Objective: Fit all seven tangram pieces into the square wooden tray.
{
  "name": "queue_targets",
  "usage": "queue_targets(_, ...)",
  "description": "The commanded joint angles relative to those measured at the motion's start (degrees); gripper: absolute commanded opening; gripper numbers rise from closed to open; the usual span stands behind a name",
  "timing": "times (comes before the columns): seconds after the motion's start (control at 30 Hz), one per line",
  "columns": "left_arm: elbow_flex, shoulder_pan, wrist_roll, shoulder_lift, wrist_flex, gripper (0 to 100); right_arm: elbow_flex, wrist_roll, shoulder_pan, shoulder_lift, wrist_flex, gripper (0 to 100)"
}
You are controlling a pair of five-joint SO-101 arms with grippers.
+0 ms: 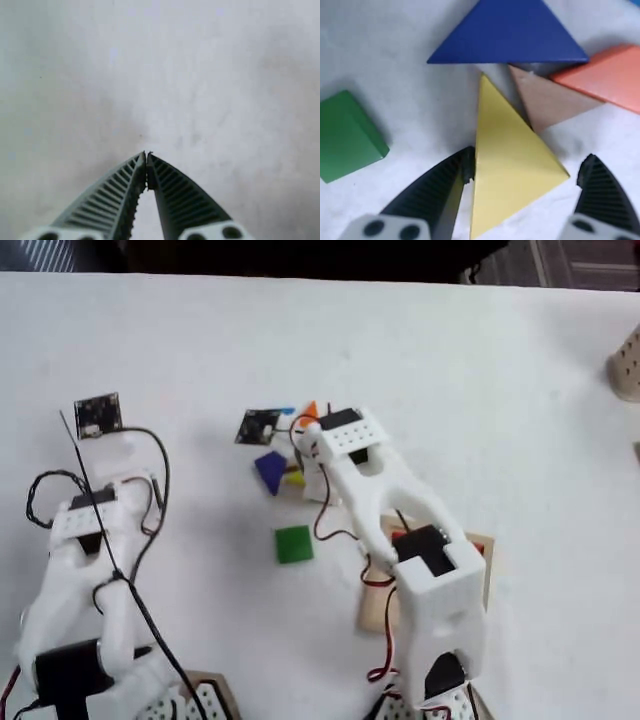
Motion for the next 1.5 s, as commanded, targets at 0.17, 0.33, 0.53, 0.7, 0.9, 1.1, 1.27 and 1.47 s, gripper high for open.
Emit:
queue_targets(0.17,-2.6,-0.3,-0.2,-0.5,-1.4,2,-2.1,-2.0,2.6,-0.1,1.1,31.9)
queue_targets(0.33,-2.6,-0.3,-0.2,-0.5,-1.4,2,-2.1,-1.8,2.7,0.0,1.2,31.8)
queue_targets(0.53,-2.6,-0.3,-0.2,-0.5,-1.4,2,-2.1,-1.9,2.7,0.0,1.2,22.5)
queue_targets(0.7,-2.6,-0.3,-0.2,-0.4,-1.4,2,-2.1,-2.1,2.6,0.0,1.2,18.5)
queue_targets(0.9,-2.7,-0.3,-0.2,-0.4,-1.4,2,-2.1,-2.7,2.6,0.0,1.2,18.3)
queue_targets(1.1,-2.8,-0.3,-0.2,-0.4,-1.4,2,-2.2,-6.5,2.8,-0.5,0.9,18.3)
queue_targets(1.27,-2.8,-0.3,-0.2,-0.4,-1.5,2,-8.1,-9.9,5.2,-0.7,4.5,18.3)
queue_targets(1.47,-2.9,-0.5,-0.2,-0.4,-1.5,2,-17.0,-14.9,6.3,-0.3,13.1,18.3)
